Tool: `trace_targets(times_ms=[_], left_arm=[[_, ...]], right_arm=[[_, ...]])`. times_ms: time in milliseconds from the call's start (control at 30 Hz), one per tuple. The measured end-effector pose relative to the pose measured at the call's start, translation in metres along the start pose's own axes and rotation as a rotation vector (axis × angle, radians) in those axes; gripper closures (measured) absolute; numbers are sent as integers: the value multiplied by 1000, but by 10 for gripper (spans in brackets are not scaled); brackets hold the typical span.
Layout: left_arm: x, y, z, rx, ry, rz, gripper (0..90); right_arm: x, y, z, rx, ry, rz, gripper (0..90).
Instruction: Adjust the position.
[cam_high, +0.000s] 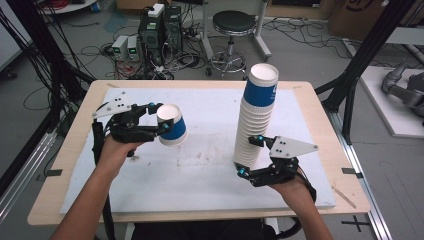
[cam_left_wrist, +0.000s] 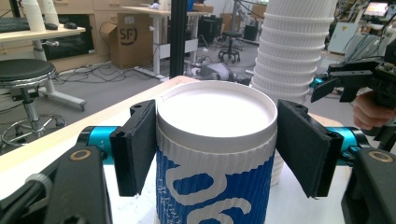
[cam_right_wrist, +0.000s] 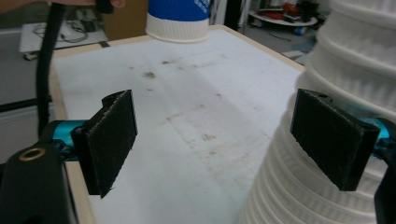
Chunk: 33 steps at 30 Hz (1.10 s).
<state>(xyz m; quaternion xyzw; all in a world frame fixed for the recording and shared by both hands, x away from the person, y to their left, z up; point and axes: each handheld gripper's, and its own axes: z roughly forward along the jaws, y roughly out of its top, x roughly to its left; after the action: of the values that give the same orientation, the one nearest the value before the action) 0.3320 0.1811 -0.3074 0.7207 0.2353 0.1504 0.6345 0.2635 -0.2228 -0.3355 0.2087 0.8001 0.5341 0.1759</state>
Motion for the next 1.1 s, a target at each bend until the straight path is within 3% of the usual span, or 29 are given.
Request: trace_targets(times_ms=[167, 300, 500, 767, 900, 1100], left_arm=[[0, -4, -1, 7, -8, -4, 314], [-4, -6, -2, 5, -13, -9, 313], [-11, -3, -3, 0, -32, -1, 314], [-20, 0, 10, 3, -80, 13, 315], [-26, 0, 19, 11, -111, 18, 315], [-31, 1, 28, -10, -146, -16, 316]], right_arm=[[3, 1, 2, -2, 9, 0, 149], [13, 1, 9, -13, 54, 4, 149], [25, 9, 47, -8, 106, -25, 148], [19, 22, 86, -38, 135, 1, 148], [22, 27, 96, -45, 137, -4, 147], [22, 32, 112, -41, 121, -14, 144]])
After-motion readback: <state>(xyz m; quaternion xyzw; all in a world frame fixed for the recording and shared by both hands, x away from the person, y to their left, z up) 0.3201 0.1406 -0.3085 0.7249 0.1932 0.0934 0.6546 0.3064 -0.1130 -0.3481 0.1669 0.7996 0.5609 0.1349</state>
